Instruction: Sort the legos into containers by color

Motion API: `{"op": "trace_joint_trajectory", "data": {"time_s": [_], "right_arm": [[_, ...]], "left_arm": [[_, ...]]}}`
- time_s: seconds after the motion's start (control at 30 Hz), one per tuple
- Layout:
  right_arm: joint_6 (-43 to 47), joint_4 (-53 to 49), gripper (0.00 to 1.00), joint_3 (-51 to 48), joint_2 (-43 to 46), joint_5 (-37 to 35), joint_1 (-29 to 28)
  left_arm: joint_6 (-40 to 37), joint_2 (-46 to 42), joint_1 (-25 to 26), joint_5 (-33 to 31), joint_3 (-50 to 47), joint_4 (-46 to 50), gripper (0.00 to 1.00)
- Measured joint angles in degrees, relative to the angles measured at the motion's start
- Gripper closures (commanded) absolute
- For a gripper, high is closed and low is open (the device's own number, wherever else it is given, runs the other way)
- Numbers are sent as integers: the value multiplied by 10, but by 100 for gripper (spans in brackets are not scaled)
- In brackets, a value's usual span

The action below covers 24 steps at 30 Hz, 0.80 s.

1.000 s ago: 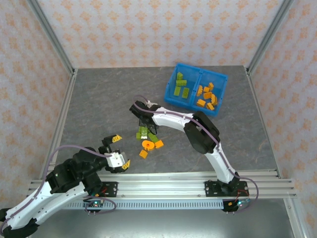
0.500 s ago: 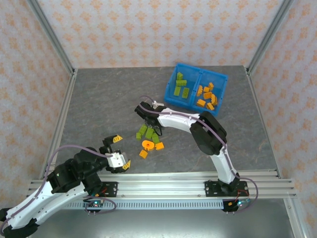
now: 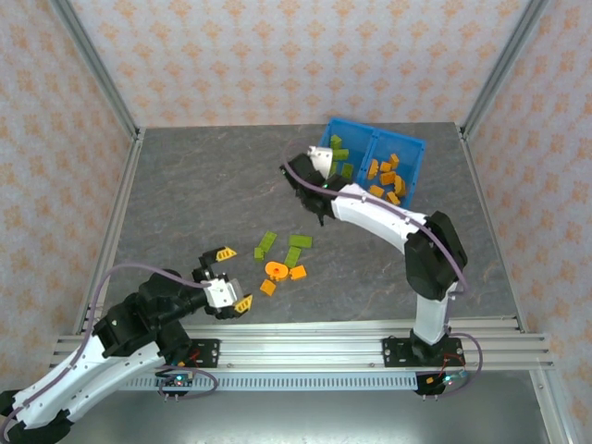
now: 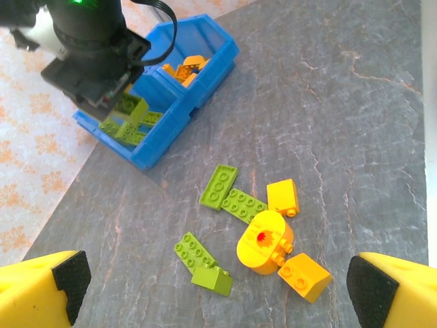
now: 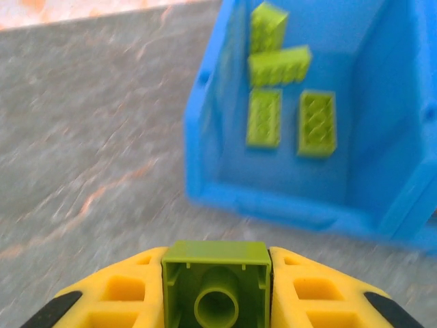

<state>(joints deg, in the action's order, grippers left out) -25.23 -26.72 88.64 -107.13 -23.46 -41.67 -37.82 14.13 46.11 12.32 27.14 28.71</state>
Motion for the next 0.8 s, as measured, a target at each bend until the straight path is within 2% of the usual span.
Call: {"op": "trace_joint_trajectory", "data": {"time_s": [0.2, 0.33, 0.53, 0.67, 0.8], "right_arm": [[65, 30, 72, 147, -113, -2, 107], [74, 27, 71, 251, -212, 15, 151], [79, -24, 53, 356, -314, 47, 171], [84, -59, 52, 390, -322, 58, 169], [83, -67, 52, 375, -292, 72, 168]], "left_arm": [[27, 25, -48, 9, 0, -26, 0], [47, 25, -73, 8, 0, -37, 0], [66, 26, -80, 8, 0, -41, 0], [71, 34, -83, 8, 0, -42, 0], [93, 52, -84, 1, 0, -48, 0]]}}
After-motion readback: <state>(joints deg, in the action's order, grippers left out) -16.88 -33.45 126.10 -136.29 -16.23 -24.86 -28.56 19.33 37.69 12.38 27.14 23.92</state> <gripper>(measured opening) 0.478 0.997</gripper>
